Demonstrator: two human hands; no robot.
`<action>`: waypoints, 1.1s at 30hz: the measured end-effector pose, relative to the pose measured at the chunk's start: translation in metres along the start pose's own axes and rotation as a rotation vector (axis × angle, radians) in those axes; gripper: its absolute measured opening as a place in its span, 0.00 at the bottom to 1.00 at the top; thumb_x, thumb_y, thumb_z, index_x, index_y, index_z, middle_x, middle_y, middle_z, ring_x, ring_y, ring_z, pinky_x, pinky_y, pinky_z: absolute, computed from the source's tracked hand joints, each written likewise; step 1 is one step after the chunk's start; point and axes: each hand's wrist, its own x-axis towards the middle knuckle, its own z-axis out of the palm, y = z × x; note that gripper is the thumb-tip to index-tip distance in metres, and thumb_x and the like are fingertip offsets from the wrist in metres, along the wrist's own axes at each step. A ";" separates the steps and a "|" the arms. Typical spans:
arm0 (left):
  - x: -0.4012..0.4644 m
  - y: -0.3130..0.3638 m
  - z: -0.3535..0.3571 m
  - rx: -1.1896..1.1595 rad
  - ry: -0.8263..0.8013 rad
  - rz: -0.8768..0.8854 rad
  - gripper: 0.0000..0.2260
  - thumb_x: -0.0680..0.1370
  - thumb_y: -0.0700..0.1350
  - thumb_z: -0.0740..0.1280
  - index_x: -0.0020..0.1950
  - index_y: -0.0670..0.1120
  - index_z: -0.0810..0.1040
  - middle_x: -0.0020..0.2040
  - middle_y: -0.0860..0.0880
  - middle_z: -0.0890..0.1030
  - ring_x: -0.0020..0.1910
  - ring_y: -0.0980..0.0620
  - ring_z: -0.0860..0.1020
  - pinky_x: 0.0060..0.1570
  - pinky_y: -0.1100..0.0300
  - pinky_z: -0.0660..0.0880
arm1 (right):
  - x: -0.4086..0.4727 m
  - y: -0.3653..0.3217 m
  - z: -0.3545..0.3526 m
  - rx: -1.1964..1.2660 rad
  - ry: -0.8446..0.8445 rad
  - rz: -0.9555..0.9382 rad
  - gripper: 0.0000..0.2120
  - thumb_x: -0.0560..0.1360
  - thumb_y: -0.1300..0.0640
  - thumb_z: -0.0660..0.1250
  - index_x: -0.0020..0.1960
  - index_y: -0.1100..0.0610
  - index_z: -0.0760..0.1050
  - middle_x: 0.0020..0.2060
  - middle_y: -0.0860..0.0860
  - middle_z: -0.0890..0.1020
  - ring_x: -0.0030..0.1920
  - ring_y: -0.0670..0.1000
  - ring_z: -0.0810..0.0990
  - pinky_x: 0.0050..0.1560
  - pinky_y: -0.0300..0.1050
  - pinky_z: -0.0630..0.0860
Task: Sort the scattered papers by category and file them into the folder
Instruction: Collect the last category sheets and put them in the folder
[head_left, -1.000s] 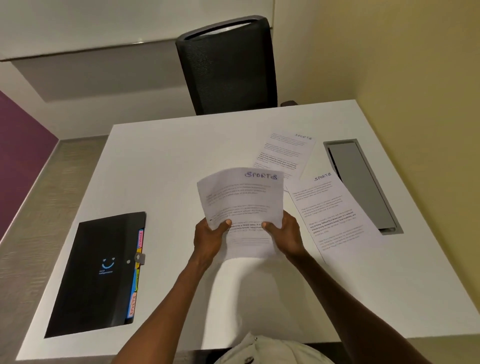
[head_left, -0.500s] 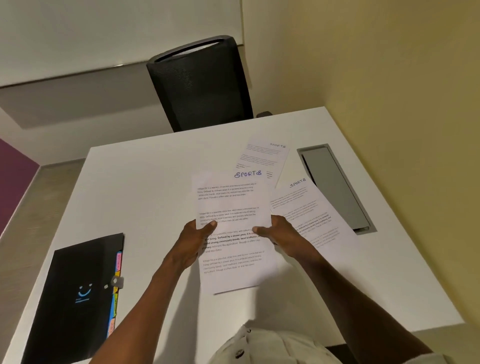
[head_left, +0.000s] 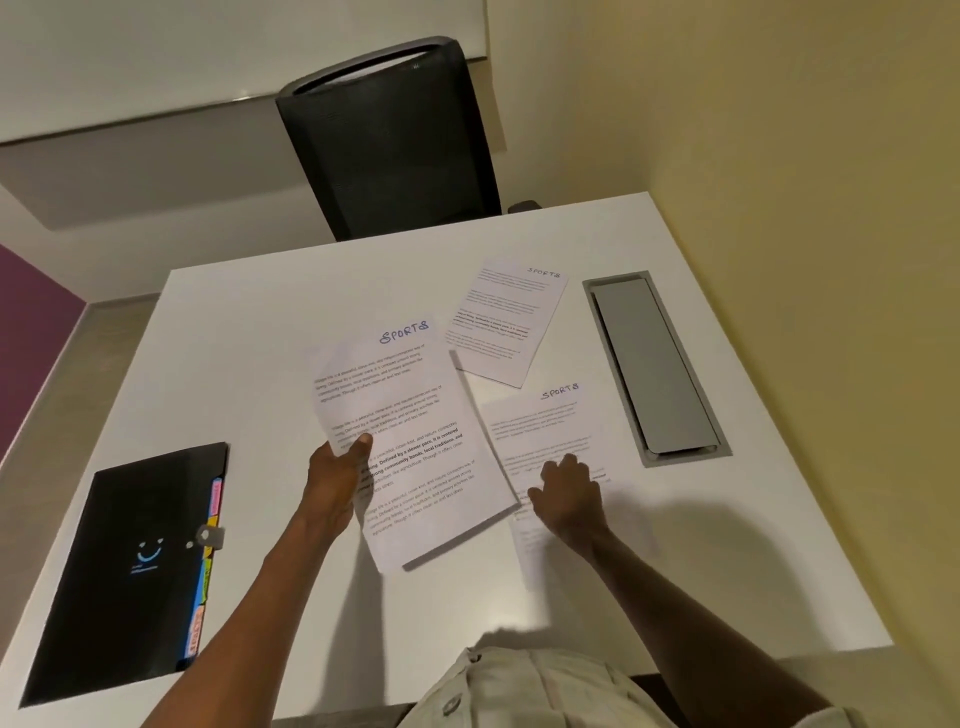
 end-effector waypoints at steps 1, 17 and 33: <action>-0.002 -0.001 -0.001 0.002 0.009 -0.004 0.11 0.82 0.39 0.65 0.63 0.39 0.77 0.52 0.44 0.83 0.48 0.44 0.82 0.55 0.48 0.77 | 0.002 0.001 -0.002 0.005 0.050 0.033 0.15 0.69 0.51 0.70 0.48 0.61 0.76 0.46 0.59 0.77 0.46 0.59 0.78 0.41 0.50 0.77; -0.020 -0.003 -0.031 0.060 0.124 0.008 0.09 0.81 0.40 0.66 0.61 0.41 0.79 0.53 0.43 0.84 0.51 0.42 0.82 0.58 0.46 0.77 | 0.019 0.033 -0.008 0.189 -0.015 0.618 0.49 0.52 0.44 0.84 0.63 0.57 0.62 0.59 0.60 0.70 0.59 0.59 0.71 0.52 0.56 0.75; -0.030 0.019 -0.029 0.142 0.294 0.163 0.08 0.82 0.43 0.64 0.61 0.46 0.76 0.53 0.46 0.80 0.49 0.46 0.78 0.49 0.54 0.74 | 0.012 0.042 -0.043 0.673 0.297 0.285 0.06 0.71 0.60 0.70 0.40 0.51 0.74 0.38 0.50 0.82 0.37 0.53 0.80 0.33 0.41 0.72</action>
